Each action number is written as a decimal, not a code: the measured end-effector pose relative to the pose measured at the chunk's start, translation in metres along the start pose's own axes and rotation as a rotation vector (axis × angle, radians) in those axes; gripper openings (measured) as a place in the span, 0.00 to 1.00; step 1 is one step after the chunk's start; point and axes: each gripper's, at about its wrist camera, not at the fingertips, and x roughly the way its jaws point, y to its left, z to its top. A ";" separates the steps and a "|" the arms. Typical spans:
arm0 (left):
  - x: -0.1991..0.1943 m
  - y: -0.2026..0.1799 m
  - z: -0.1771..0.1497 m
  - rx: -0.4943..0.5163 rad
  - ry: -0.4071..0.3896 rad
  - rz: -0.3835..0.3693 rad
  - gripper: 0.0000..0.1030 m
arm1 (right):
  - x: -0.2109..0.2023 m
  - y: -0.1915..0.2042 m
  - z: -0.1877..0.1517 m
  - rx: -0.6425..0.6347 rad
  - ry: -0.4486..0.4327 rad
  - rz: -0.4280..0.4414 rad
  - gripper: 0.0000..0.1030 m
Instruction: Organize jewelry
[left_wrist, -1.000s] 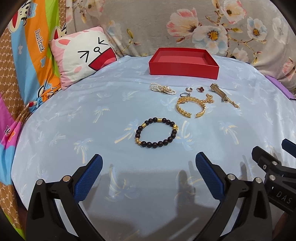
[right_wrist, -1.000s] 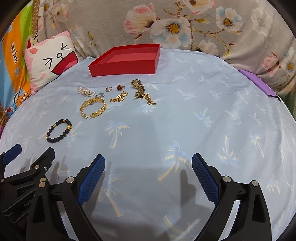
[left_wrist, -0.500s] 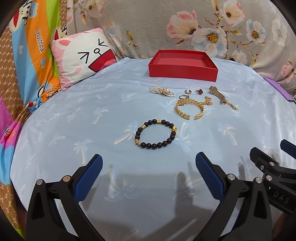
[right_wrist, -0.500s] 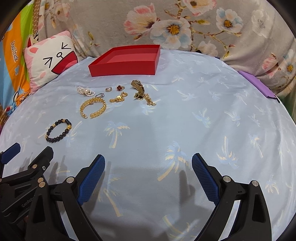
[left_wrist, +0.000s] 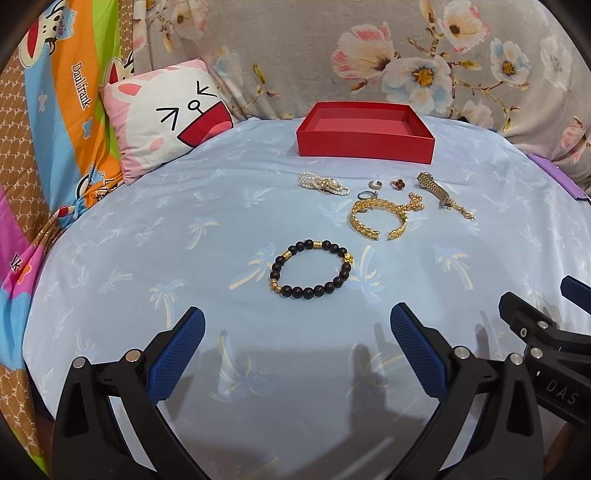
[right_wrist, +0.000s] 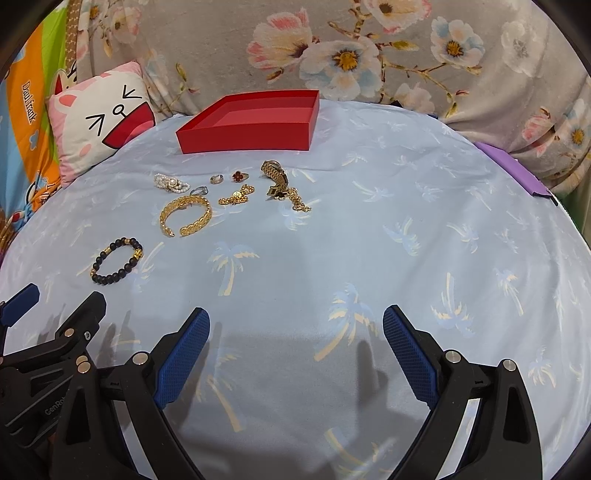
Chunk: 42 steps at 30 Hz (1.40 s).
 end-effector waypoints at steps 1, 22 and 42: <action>0.000 0.000 0.000 0.000 0.000 0.001 0.95 | 0.000 0.001 0.000 0.000 0.000 -0.001 0.91; 0.000 -0.002 -0.002 0.015 -0.011 0.012 0.95 | 0.003 -0.001 0.001 0.015 -0.003 -0.002 0.91; -0.006 -0.001 -0.004 0.022 -0.032 0.025 0.95 | -0.006 -0.004 0.001 0.024 -0.039 -0.018 0.91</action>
